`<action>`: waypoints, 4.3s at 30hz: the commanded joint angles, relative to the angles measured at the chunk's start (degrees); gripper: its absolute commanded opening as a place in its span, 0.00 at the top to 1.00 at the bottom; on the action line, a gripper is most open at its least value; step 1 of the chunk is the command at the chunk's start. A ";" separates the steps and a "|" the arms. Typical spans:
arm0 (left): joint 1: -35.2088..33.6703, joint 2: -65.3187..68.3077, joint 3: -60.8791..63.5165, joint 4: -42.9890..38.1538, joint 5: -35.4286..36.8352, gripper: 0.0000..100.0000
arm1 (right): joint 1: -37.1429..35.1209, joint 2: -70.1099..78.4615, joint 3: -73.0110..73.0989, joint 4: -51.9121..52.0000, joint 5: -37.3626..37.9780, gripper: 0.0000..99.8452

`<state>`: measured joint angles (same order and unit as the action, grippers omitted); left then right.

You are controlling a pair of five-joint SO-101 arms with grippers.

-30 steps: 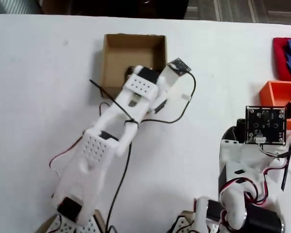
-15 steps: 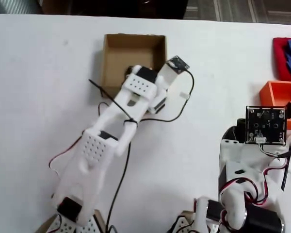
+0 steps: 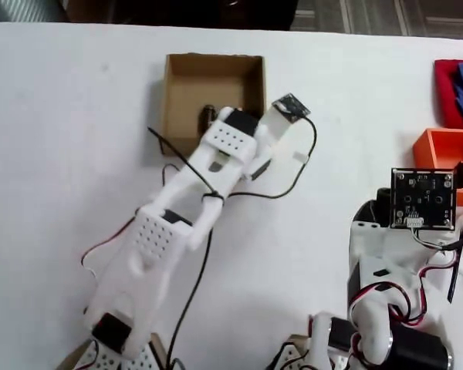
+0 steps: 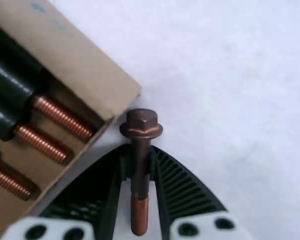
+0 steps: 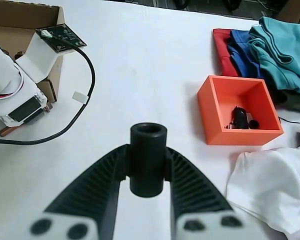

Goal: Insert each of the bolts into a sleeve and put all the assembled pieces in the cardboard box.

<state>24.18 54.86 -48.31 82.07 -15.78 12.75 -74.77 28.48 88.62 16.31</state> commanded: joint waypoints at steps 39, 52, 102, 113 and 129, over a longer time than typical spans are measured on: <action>-7.82 -115.08 83.91 -43.78 24.53 0.97 | -24.84 -0.13 19.96 -32.13 -16.35 0.98; -8.09 -114.99 87.78 -45.80 26.64 0.97 | -29.58 -0.04 29.36 -44.09 -16.35 0.98; 3.43 -99.52 81.71 -69.45 45.54 0.97 | -35.82 -0.31 34.11 -63.08 -8.53 0.98; 3.69 -99.08 81.80 -62.59 45.45 0.97 | -35.82 -0.22 34.20 -63.08 -8.26 0.98; 7.91 -99.34 81.71 -51.08 34.46 0.96 | -35.82 -0.48 34.11 -62.99 -8.26 0.98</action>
<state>31.21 -44.13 36.35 28.35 19.12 -23.12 -74.77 63.30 27.25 7.69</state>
